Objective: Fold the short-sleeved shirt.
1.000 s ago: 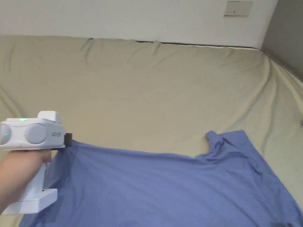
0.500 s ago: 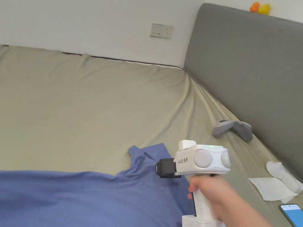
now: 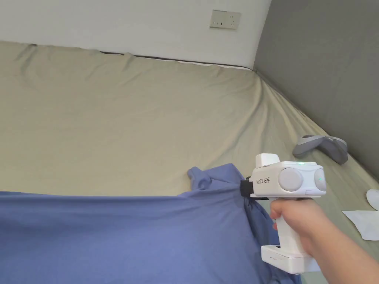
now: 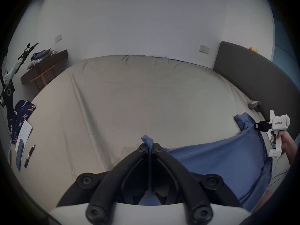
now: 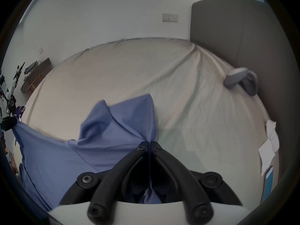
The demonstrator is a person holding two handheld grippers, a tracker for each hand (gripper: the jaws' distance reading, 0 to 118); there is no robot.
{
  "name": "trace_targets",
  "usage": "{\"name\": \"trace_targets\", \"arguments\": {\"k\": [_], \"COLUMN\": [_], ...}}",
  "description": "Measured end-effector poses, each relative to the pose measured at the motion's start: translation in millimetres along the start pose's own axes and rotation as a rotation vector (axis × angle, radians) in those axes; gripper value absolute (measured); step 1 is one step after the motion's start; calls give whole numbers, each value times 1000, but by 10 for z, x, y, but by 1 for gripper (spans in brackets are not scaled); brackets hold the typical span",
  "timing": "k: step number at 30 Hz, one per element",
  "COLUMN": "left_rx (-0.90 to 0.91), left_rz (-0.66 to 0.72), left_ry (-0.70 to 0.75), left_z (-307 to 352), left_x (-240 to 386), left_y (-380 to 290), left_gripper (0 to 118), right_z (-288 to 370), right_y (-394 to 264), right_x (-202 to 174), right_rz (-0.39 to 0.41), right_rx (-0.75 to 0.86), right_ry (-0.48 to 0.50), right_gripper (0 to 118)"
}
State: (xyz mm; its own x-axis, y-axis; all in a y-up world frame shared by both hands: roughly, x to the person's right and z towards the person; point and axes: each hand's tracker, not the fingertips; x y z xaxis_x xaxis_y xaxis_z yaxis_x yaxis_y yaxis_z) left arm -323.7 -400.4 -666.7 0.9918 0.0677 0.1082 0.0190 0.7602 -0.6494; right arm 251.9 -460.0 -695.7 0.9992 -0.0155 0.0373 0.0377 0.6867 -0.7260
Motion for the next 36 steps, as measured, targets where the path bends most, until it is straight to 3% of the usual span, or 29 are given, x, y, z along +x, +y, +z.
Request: {"name": "trace_targets", "arguments": {"k": [8, 15, 20, 22, 26, 33, 34, 35, 36], "left_rx": [113, 51, -131, -194, -308, -301, -303, -278, -195], "left_rz": [34, 50, 45, 15, -43, -68, -65, -91, -159], "left_ry": [-53, -92, -89, -78, -30, -13, -13, -8, 7], "left_z": [1167, 1782, 1754, 1681, 1471, 1382, 1402, 1455, 1577], "left_x": [-59, -141, -203, -178, -138, -57, -52, -36, -29], "left_y": [-158, -975, -1583, -1791, -2100, -2215, -2191, -2162, -2088], "left_gripper": [0, 0, 0, 0, 0, 0, 0, 6, 26], "right_z": [1535, 2450, 2317, 2188, 1955, 1875, 1895, 1941, 2037], "right_y": [-258, -1278, -1995, -2239, -2495, -2532, -2539, -2537, -2516], "right_x": [19, -30, -48, -64, -33, -50, -45, -31, -30], "right_rz": [48, 128, 161, 194, 158, 115, 108, 95, 83], "right_rx": [200, 177, 24, -33, -110, -114, -102, -96, -87], "right_ry": [29, 50, 46, -6, -31, -85, -89, -89, -136], "right_gripper": [2, 2, 2, 2, 2, 2, 6, 19, 42]}}
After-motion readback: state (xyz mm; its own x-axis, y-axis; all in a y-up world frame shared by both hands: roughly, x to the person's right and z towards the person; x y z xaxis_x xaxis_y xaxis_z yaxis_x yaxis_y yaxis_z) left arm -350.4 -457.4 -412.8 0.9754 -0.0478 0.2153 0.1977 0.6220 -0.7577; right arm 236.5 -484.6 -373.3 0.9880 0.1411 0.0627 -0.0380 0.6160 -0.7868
